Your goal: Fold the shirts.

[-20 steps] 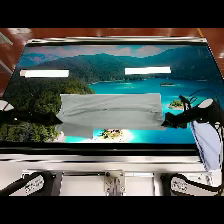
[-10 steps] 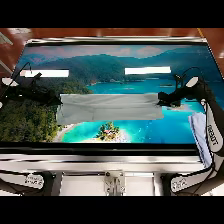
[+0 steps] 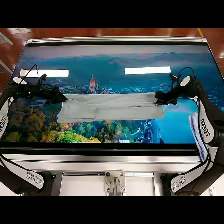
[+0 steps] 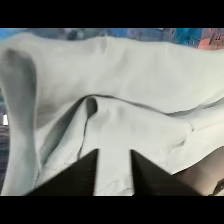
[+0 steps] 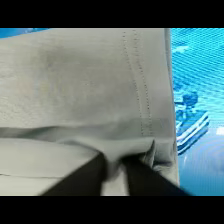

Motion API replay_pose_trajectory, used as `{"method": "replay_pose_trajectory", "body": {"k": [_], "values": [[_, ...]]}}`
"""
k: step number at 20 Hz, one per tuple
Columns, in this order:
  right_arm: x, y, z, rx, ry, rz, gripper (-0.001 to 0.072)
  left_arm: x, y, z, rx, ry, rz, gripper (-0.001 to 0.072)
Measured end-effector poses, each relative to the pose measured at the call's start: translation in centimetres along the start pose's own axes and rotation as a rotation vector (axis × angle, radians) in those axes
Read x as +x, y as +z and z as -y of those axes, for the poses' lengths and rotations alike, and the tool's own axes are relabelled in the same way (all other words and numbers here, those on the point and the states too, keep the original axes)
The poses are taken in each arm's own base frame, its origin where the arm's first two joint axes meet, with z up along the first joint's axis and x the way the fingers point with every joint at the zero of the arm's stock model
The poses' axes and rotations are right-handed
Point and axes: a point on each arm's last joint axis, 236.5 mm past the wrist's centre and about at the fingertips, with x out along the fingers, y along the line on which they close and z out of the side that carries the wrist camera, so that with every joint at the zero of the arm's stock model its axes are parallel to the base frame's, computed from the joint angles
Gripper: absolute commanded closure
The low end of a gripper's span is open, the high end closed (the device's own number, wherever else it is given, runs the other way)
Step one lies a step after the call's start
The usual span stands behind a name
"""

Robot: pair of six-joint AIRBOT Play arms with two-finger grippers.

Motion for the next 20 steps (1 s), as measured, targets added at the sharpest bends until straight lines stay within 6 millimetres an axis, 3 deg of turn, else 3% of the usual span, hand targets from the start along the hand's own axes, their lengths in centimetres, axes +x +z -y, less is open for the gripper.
{"method": "replay_pose_trajectory", "body": {"k": [3,5,7,8,10,14,20], "values": [[-0.9,0.4,-0.3,-0.010,0.004,0.023,0.0121,-0.5,0.5,0.9,0.014,-0.019,0.000,0.0249],[-2.7,1.1,-0.2,-0.022,0.005,0.062,0.0121,-1.1,0.7,1.7,0.030,-0.031,-0.009,0.0257],[-4.6,1.7,1.0,0.002,0.002,0.098,0.0119,-1.6,0.7,2.4,0.038,-0.042,-0.020,0.0257],[-5.2,1.6,1.8,0.027,0.008,0.098,0.0060,-1.9,0.5,2.7,0.039,-0.045,-0.029,0.0257],[-5.6,1.1,3.1,0.089,0.040,0.076,0.0041,-2.4,0.1,3.4,0.044,-0.055,-0.045,0.0257],[-3.8,0.4,3.0,0.198,0.163,0.021,0.0041,-2.9,-0.6,4.2,0.049,-0.065,-0.076,0.0257],[-0.2,0.4,0.4,0.276,0.315,-0.031,0.0044,-2.5,-1.6,5.3,0.068,-0.073,-0.113,0.0257]]}}
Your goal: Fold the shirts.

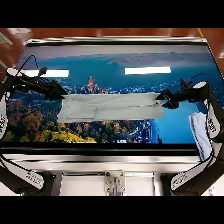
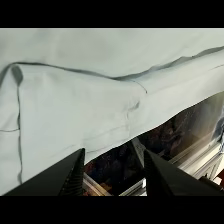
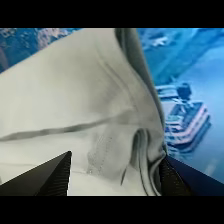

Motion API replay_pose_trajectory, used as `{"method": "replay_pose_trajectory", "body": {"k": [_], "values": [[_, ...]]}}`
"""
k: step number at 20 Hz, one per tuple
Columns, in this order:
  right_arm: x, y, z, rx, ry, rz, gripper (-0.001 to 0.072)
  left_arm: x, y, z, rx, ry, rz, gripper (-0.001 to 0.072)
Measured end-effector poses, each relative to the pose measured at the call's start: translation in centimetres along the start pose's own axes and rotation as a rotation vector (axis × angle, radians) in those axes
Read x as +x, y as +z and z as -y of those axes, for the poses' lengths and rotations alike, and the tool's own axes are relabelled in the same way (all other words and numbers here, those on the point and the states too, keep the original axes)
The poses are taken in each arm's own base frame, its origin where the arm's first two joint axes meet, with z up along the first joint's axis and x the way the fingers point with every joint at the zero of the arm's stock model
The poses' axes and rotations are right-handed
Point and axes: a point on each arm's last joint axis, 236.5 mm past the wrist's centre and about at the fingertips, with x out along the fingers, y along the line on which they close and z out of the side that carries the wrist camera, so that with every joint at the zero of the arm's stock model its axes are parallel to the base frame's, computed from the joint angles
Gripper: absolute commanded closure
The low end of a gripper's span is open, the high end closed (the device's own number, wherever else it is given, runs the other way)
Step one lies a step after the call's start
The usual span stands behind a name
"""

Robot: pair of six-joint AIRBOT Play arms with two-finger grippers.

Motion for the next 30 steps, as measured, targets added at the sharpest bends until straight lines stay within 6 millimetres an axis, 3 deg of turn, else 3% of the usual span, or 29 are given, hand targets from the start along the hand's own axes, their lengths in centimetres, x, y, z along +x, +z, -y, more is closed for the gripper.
{"method": "replay_pose_trajectory", "body": {"k": [2,5,9,13,14,15,19,23,26,30], "values": [[0.8,-0.1,-0.3,0.005,0.011,-0.007,0.0232,0.2,-0.1,0.3,0.007,-0.001,-0.007,0.0257],[1.7,-0.5,0.1,-0.004,-0.010,-0.024,0.0648,0.6,-0.2,0.7,0.016,0.000,-0.013,0.0258],[1.4,-1.3,-0.5,-0.043,-0.015,-0.049,0.0646,1.3,-0.4,1.4,0.031,0.000,-0.025,0.0328],[-2.6,-0.9,-3.5,-0.129,0.003,0.017,0.0646,3.2,-0.7,3.0,0.069,0.004,-0.043,0.0621],[-4.0,-0.9,-4.6,-0.153,0.008,0.040,0.0646,4.0,-0.8,3.9,0.086,0.000,-0.047,0.0673],[-5.5,-1.0,-5.7,-0.180,0.012,0.065,0.0646,5.2,-0.9,5.2,0.108,-0.009,-0.049,0.0672],[-11.9,-3.4,-10.4,-0.294,0.021,0.130,0.0646,12.1,-2.5,11.9,0.224,-0.050,-0.063,0.0673],[-17.8,-7.1,-13.2,-0.365,-0.026,0.192,0.0646,20.0,-5.0,18.5,0.307,-0.066,-0.024,0.0673],[-21.1,-9.6,-14.8,-0.399,-0.049,0.246,0.0646,25.0,-7.5,22.0,0.301,-0.103,-0.005,0.0673],[-24.0,-11.6,-16.4,-0.416,-0.053,0.317,0.0646,30.5,-10.9,24.5,0.209,-0.178,-0.028,0.0673]]}}
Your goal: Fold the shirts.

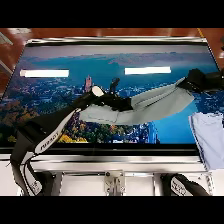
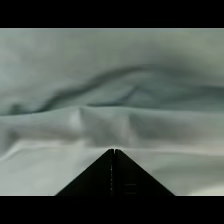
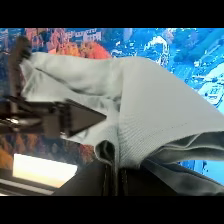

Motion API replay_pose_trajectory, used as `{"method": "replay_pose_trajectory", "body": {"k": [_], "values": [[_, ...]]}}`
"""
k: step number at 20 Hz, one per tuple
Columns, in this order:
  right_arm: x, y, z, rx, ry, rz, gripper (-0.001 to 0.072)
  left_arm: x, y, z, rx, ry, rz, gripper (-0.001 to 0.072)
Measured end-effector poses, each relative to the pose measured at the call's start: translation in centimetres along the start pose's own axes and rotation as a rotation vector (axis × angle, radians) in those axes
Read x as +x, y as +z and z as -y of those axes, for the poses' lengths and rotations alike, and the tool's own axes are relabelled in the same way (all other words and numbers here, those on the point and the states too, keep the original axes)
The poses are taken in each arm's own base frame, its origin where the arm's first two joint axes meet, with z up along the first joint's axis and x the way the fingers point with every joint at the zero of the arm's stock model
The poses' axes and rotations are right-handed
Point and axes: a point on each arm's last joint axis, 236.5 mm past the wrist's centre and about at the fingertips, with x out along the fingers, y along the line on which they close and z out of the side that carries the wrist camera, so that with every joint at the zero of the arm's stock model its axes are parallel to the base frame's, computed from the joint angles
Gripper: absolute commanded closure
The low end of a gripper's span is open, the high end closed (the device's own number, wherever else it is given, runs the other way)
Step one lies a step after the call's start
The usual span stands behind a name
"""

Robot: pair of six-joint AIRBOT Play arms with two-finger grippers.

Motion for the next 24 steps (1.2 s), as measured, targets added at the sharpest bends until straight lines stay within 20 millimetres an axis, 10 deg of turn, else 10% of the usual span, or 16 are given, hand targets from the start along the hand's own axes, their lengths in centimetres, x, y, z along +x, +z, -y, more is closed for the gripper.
{"method": "replay_pose_trajectory", "body": {"k": [6,11,14,18,24], "values": [[-1.7,-0.4,-1.3,0.031,0.005,0.033,0.0646,4.7,-0.6,2.3,-0.163,-0.162,0.049,0.0676],[-0.1,0.2,-2.1,0.035,0.025,0.029,0.0646,-0.4,4.3,1.6,-0.061,-0.147,0.135,0.0678],[3.8,0.8,-4.4,-0.004,0.069,0.005,0.0646,-9.0,8.4,-0.1,0.083,-0.016,0.196,0.0677],[11.8,0.5,-9.9,-0.083,0.149,-0.028,0.0647,-26.6,13.6,-2.3,0.221,0.229,0.390,0.0676],[26.4,-5.4,-17.3,-0.043,0.261,-0.146,0.0646,-49.3,12.2,0.3,0.279,0.445,0.718,0.0675]]}}
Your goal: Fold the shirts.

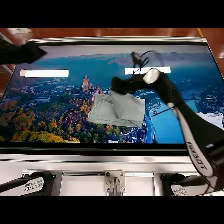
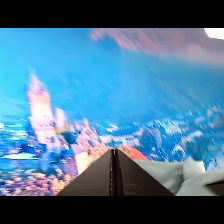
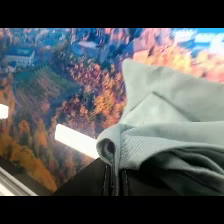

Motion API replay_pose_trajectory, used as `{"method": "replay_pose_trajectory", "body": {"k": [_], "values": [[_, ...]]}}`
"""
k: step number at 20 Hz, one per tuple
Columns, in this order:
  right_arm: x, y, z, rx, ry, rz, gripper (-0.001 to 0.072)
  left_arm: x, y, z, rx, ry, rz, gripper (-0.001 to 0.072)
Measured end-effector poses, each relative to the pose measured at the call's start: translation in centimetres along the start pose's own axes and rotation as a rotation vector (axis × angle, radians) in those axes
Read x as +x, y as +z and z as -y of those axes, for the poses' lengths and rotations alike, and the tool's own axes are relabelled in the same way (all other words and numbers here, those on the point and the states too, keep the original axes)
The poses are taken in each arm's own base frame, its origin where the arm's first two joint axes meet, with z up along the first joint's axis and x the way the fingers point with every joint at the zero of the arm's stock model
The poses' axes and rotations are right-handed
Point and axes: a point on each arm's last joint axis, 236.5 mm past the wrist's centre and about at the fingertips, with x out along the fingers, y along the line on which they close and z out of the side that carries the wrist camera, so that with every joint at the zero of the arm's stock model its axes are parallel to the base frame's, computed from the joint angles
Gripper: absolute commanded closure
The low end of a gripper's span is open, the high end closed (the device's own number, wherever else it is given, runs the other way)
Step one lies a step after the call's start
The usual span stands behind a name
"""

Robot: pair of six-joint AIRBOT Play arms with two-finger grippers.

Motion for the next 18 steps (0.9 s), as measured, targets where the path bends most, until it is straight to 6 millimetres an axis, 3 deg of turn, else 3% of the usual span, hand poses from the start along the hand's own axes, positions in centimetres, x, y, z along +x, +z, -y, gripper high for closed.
{"method": "replay_pose_trajectory", "body": {"k": [2,4,6,7,9,13,14,16,18], "values": [[4.3,-1.9,-0.3,0.063,0.034,-0.038,0.0639,-4.1,1.2,-0.7,0.015,0.046,0.046,0.0675],[7.3,-3.5,-0.4,0.133,0.062,-0.069,0.0604,-6.7,1.6,-0.6,0.029,0.069,0.069,0.0675],[9.0,-4.3,-0.6,0.194,0.087,-0.083,0.0209,-7.9,1.5,-0.4,0.041,0.078,0.072,0.0674],[9.5,-4.5,-0.8,0.213,0.097,-0.086,0.0136,-8.2,1.4,-0.3,0.044,0.080,0.069,0.0674],[9.8,-4.5,-0.9,0.242,0.114,-0.085,0.0136,-8.2,1.0,-0.2,0.047,0.079,0.057,0.0674],[7.6,-4.5,0.4,0.200,0.095,-0.141,0.0135,-7.4,-0.4,-0.1,0.041,0.070,0.021,0.0674],[6.6,-4.9,1.4,0.169,0.066,-0.179,0.0089,-7.2,-0.7,-0.2,0.039,0.070,0.012,0.0674],[3.5,-5.6,5.0,0.105,-0.030,-0.266,0.0064,-6.9,-1.2,-0.4,0.034,0.070,0.000,0.0674],[-0.2,-6.1,10.0,0.089,-0.156,-0.349,0.0034,-6.7,-1.5,-0.5,0.031,0.069,-0.009,0.0674]]}}
